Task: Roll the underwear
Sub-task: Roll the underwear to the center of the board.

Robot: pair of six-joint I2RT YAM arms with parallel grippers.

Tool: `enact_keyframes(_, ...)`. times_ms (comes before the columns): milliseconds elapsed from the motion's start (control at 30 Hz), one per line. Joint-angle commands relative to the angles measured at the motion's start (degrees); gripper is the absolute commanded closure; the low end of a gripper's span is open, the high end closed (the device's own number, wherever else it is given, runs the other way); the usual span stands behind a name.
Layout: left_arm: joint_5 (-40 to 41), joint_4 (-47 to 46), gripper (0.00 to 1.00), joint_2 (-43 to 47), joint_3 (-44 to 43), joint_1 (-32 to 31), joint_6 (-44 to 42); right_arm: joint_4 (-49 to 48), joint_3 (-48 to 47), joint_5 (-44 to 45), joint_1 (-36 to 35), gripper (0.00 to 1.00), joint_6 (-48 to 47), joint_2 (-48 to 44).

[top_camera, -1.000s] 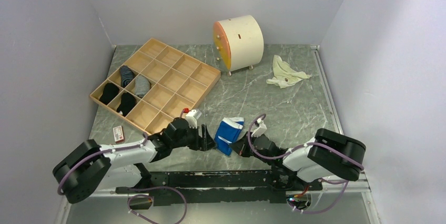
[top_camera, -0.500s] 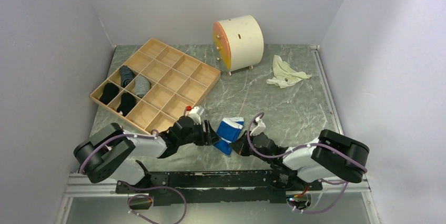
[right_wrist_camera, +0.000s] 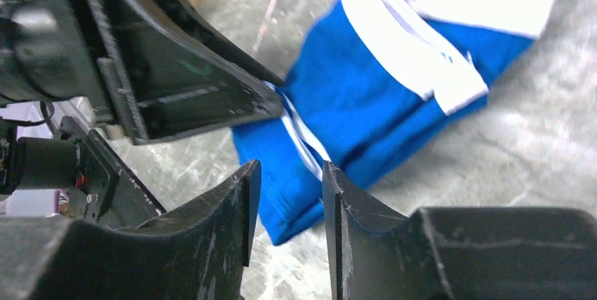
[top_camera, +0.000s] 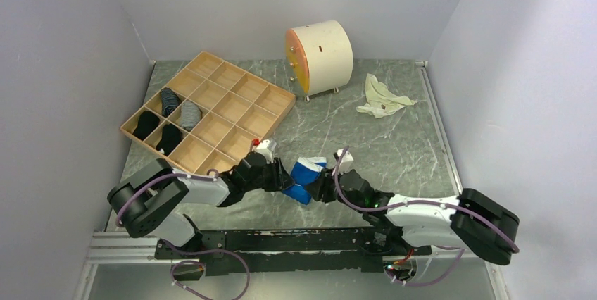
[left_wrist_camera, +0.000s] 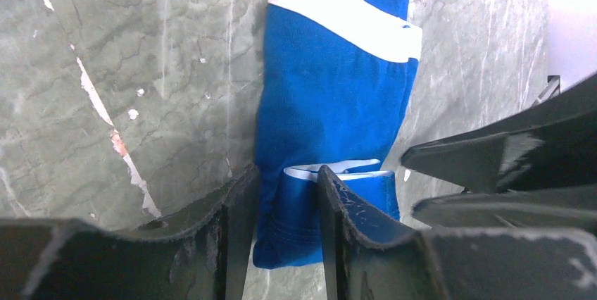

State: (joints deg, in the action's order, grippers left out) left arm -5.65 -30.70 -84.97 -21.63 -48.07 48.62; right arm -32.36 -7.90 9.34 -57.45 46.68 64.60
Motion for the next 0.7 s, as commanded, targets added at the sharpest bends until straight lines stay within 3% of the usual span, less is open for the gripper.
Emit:
enact_keyframes(0,3.6,12.7,0.57,-1.4,0.8,-0.7,-3.3,11.0,-6.5,2.0,0.1,0.57,-15.5,-6.0)
enact_keyframes(100,4.0,14.8,0.58,-0.9,-0.1,-0.9,-4.3,12.7,-8.4,-1.2,0.1,0.54,-26.8,-7.5)
enact_keyframes(167,4.1,16.0,0.59,-1.3,-0.7,-0.9,-4.6,13.7,-10.1,-4.0,-0.8,0.46,-35.8,-6.9)
enact_keyframes(300,3.2,16.2,0.60,-1.9,-1.4,-1.0,-4.9,15.4,-13.2,6.8,-8.0,0.41,-47.2,-4.4)
enact_keyframes(367,3.2,16.7,0.60,-2.1,-1.6,-1.1,-4.8,12.8,-13.0,4.0,-11.8,0.41,-55.2,-3.0)
enact_keyframes(667,2.4,17.5,0.61,-2.8,-2.5,-1.1,-4.9,16.8,-18.2,15.0,-21.1,0.41,-68.2,10.8)
